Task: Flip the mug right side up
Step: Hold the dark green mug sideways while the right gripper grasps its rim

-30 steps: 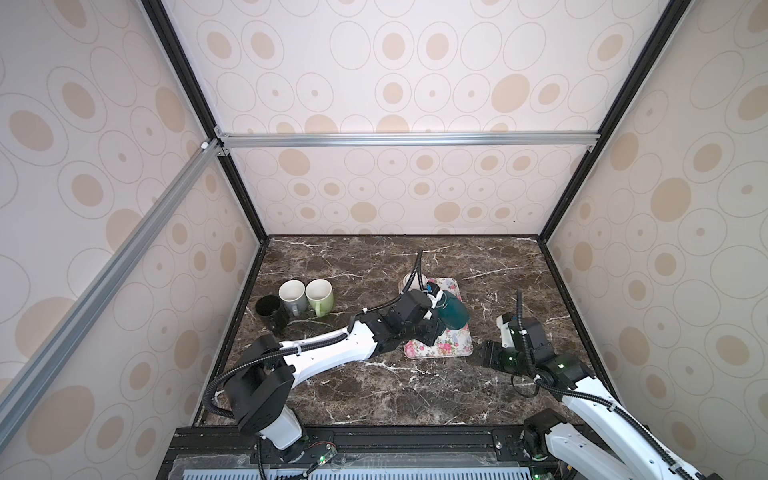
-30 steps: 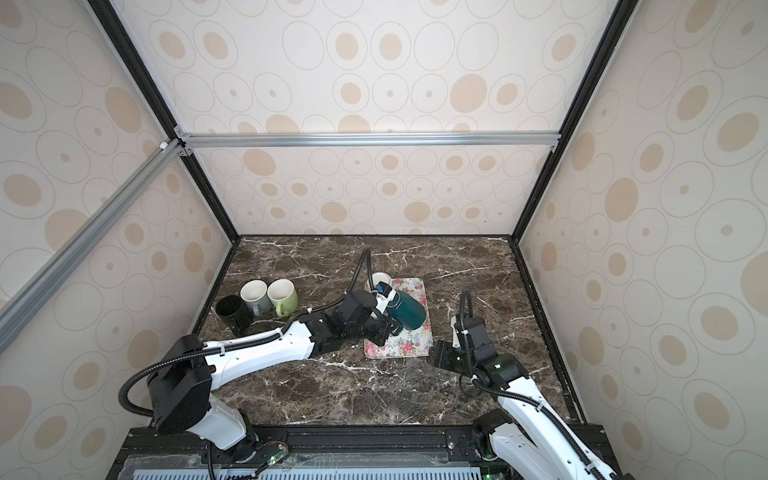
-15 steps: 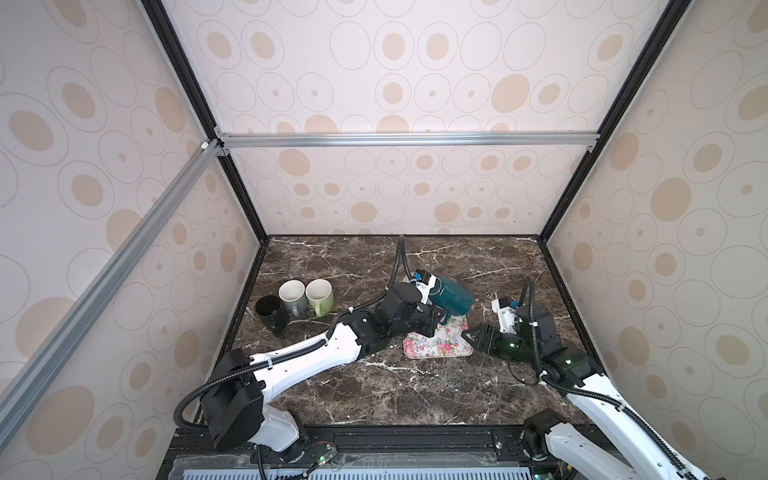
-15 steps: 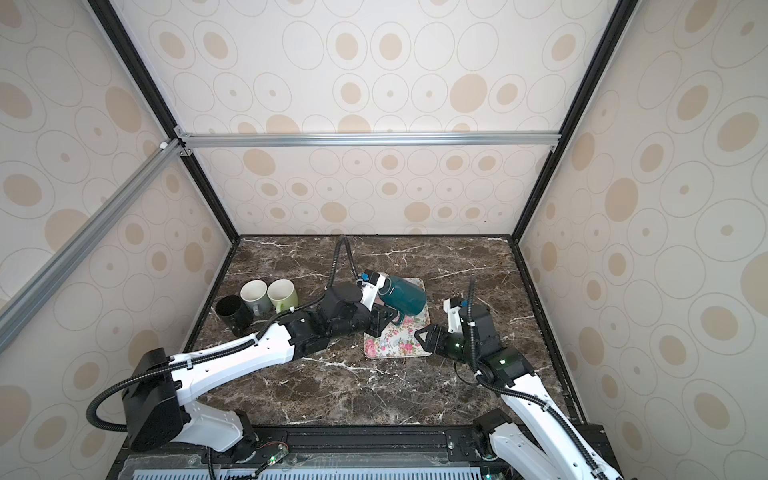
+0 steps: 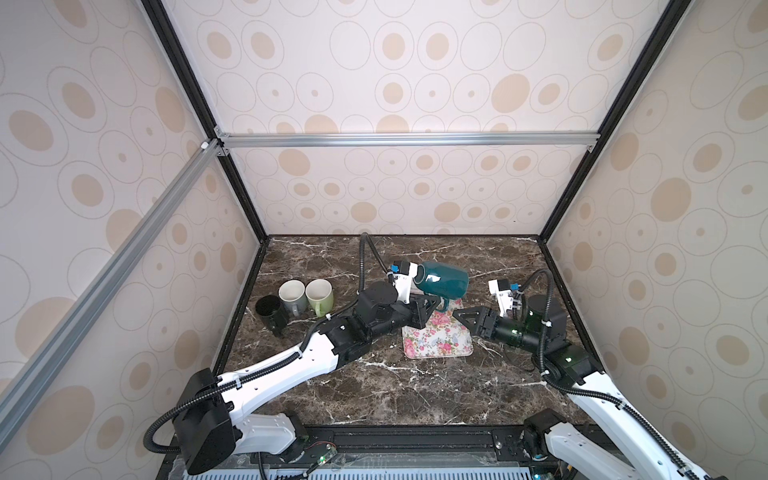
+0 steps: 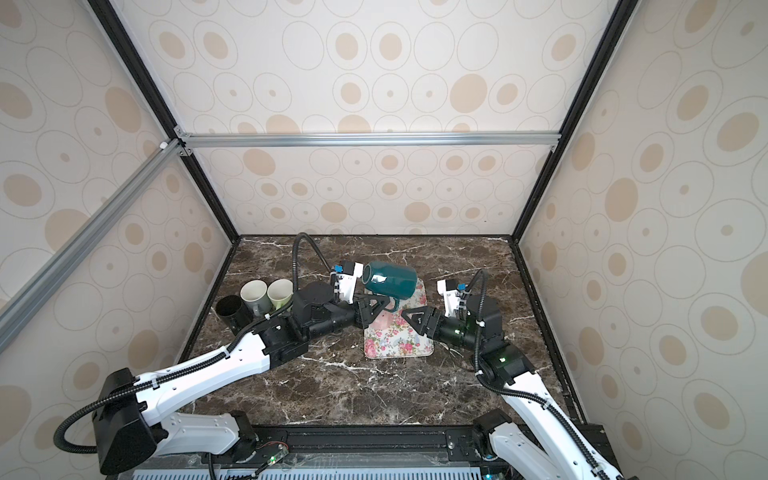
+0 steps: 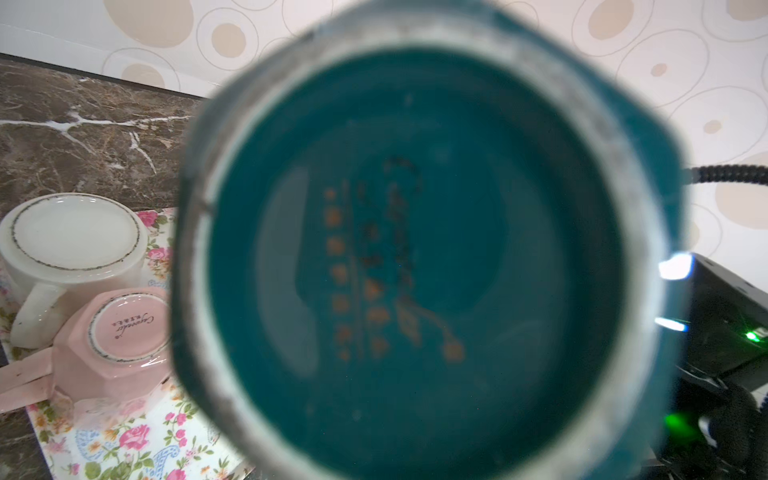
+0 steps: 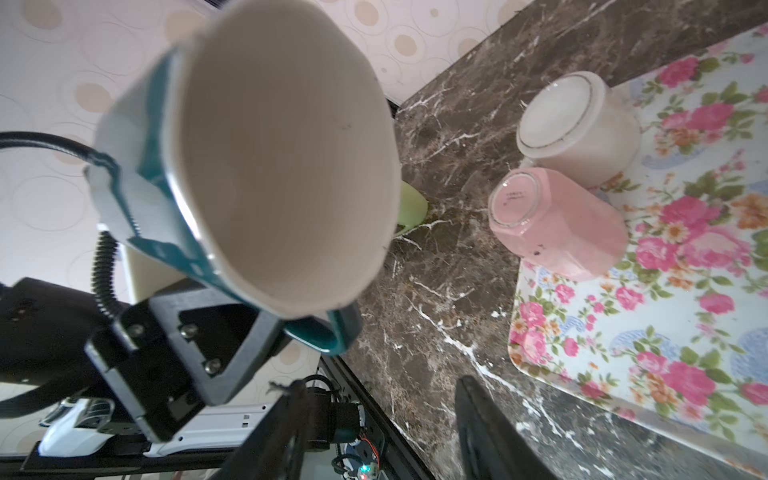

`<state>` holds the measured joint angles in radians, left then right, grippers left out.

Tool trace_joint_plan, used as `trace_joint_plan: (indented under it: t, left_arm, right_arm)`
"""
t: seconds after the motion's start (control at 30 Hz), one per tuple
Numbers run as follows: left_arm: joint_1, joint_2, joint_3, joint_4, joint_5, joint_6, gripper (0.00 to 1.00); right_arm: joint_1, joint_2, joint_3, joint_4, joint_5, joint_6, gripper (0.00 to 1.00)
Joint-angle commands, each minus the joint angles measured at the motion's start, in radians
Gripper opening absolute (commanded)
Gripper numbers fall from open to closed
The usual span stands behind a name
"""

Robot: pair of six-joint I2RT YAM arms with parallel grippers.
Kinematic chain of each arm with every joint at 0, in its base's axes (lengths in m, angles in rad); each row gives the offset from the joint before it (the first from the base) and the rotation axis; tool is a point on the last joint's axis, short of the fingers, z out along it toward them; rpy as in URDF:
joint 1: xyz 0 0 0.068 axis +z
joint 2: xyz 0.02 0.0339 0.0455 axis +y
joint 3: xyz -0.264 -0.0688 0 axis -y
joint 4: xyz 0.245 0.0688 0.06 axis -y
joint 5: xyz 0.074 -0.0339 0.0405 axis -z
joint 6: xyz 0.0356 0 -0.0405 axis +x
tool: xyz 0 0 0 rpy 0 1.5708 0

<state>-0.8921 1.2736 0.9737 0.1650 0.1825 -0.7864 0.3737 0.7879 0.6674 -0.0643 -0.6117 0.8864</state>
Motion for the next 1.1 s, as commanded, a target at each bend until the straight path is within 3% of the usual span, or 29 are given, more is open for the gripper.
trace_joint_plan:
  t: [0.0, 0.53, 0.83, 1.07]
  left_arm:
    - [0.017, -0.042, 0.023, 0.183, 0.057, -0.046, 0.00]
    - [0.046, -0.043, -0.039, 0.389, 0.171, -0.179, 0.00]
    - [0.053, -0.025, -0.061, 0.486, 0.214, -0.253, 0.00]
    - [0.059, -0.028, -0.087, 0.520, 0.228, -0.273, 0.00]
  right_arm:
    - [-0.004, 0.003, 0.028, 0.150, -0.049, 0.053, 0.59]
    - [0.040, 0.107, 0.076, 0.301, -0.057, 0.097, 0.46]
    - [0.084, 0.160, 0.070, 0.407, -0.034, 0.115, 0.28]
    - [0.094, 0.174, 0.074, 0.443, -0.022, 0.120, 0.25]
